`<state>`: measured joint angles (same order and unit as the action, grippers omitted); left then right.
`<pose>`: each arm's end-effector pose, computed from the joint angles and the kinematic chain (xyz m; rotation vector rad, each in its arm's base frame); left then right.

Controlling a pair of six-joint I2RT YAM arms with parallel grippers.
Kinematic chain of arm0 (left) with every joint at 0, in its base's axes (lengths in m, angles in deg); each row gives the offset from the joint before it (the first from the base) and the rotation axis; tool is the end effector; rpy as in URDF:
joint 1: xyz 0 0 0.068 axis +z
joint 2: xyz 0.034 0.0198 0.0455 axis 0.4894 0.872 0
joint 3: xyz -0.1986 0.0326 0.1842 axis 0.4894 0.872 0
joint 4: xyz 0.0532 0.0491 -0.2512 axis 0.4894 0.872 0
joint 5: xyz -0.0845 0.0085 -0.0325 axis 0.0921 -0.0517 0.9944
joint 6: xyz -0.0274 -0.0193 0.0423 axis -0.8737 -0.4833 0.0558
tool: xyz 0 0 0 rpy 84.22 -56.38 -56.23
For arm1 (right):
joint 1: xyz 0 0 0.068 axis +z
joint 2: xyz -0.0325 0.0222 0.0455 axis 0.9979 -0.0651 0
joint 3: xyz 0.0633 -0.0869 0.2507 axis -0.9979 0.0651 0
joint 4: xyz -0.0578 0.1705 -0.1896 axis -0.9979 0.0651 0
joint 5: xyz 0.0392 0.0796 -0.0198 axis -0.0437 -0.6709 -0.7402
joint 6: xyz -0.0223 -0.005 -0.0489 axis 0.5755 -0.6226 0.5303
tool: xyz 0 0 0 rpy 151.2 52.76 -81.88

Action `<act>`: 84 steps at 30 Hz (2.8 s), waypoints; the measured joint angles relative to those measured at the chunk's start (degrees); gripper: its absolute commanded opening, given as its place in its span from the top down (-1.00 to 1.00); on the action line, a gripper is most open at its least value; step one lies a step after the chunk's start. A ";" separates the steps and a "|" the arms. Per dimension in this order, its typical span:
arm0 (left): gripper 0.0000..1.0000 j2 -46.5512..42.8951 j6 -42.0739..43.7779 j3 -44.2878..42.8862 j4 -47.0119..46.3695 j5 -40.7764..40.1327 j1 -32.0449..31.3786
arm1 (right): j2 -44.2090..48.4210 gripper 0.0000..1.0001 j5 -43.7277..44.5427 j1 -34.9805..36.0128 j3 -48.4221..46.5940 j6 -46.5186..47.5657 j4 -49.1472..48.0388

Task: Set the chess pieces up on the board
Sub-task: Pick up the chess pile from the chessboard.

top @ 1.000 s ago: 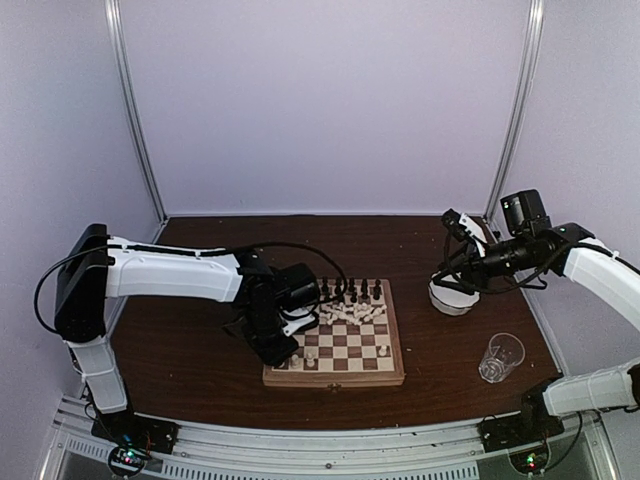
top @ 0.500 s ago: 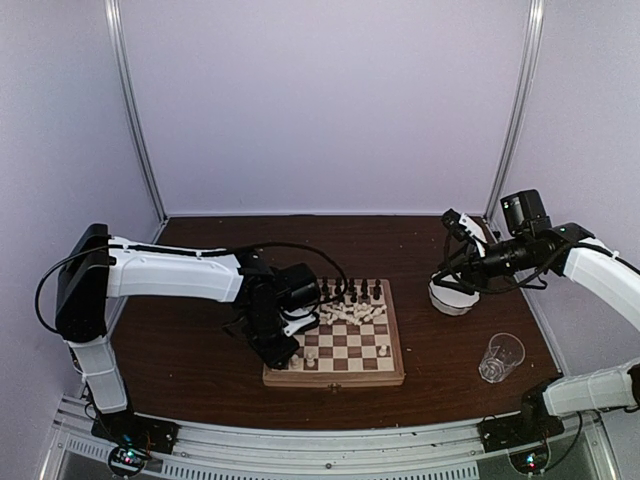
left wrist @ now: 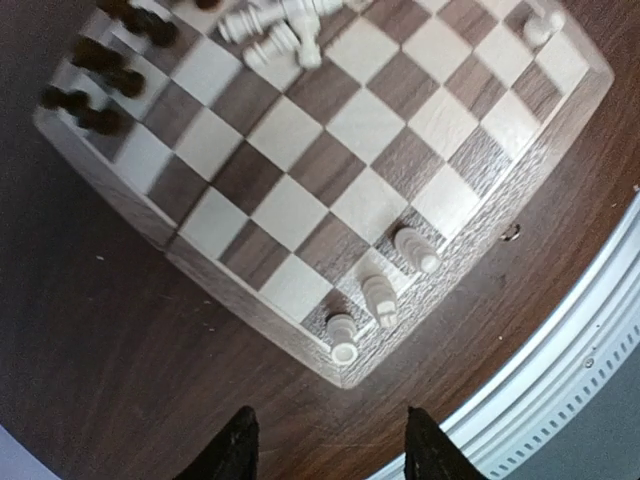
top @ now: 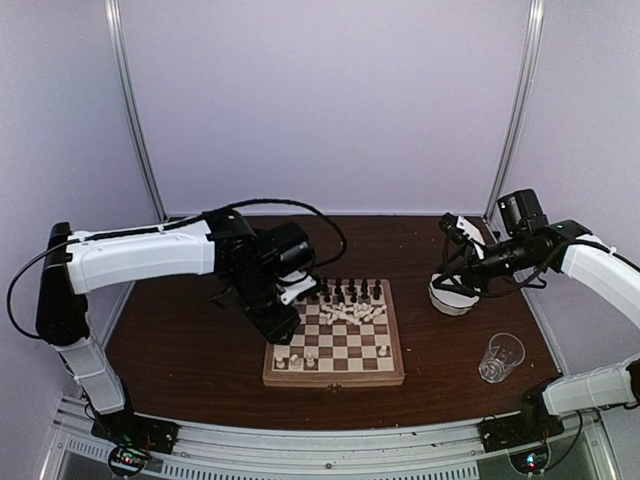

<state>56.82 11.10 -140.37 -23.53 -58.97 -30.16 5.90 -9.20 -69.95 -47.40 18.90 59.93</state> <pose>0.1751 -0.2957 0.2590 1.0705 2.7781 -0.1607 0.2116 0.0891 0.3004 -1.1701 1.9144 0.8766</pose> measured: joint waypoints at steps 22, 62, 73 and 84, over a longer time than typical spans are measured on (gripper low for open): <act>-0.01 -19.56 -11.23 14.03 -26.45 -11.93 2.51 | -31.21 0.37 19.41 25.57 -14.08 7.21 2.71; -0.04 -24.37 -12.35 20.50 -30.40 -15.61 2.54 | -46.95 0.91 31.95 29.94 -24.74 -3.34 0.09; 0.02 -20.15 -12.00 26.45 -41.90 -4.98 4.92 | -38.23 0.93 28.85 29.94 -24.74 -3.93 6.21; -0.04 -10.93 -20.83 27.26 -55.82 5.66 6.75 | -37.70 0.93 24.37 29.94 -24.90 -3.80 7.41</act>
<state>45.89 -9.73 -113.12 -79.35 -53.31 -23.40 -31.80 15.17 -40.01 -72.29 15.10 67.34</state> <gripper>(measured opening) 0.518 0.132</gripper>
